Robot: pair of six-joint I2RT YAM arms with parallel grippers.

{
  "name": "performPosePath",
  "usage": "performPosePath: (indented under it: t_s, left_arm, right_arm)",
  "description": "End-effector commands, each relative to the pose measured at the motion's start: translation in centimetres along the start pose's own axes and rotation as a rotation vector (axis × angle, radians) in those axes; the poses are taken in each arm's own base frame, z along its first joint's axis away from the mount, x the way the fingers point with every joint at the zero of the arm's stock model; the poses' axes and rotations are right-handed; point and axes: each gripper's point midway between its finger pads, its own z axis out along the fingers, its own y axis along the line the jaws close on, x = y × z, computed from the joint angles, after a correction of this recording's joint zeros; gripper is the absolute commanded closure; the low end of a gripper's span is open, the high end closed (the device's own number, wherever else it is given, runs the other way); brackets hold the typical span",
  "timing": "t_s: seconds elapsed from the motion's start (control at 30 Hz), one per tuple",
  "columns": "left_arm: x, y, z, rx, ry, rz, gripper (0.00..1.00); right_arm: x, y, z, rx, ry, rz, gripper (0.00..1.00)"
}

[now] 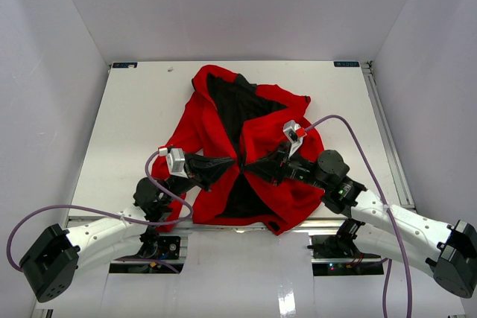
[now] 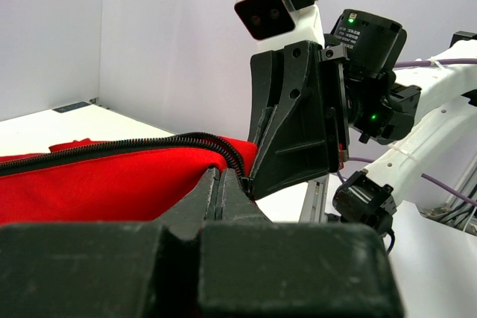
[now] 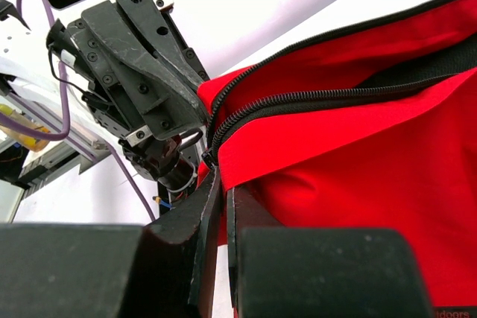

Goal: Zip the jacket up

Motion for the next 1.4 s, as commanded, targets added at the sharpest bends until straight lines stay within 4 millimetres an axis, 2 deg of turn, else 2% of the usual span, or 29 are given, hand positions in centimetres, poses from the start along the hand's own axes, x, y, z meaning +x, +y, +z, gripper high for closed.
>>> performPosePath:
  t_s: [0.0, 0.73, 1.37]
  left_arm:
    - [-0.9, 0.2, 0.6, -0.006, -0.019, 0.029, 1.00]
    - [-0.7, 0.8, 0.7, -0.031, -0.014, 0.043, 1.00]
    - [-0.1, 1.0, 0.7, -0.036, 0.000, 0.044, 1.00]
  right_arm:
    - [-2.8, 0.9, 0.6, -0.010, -0.065, -0.021, 0.92]
    - [-2.1, -0.2, 0.6, 0.051, -0.037, -0.001, 0.92]
    - [-2.0, -0.2, 0.5, 0.048, -0.039, 0.007, 0.92]
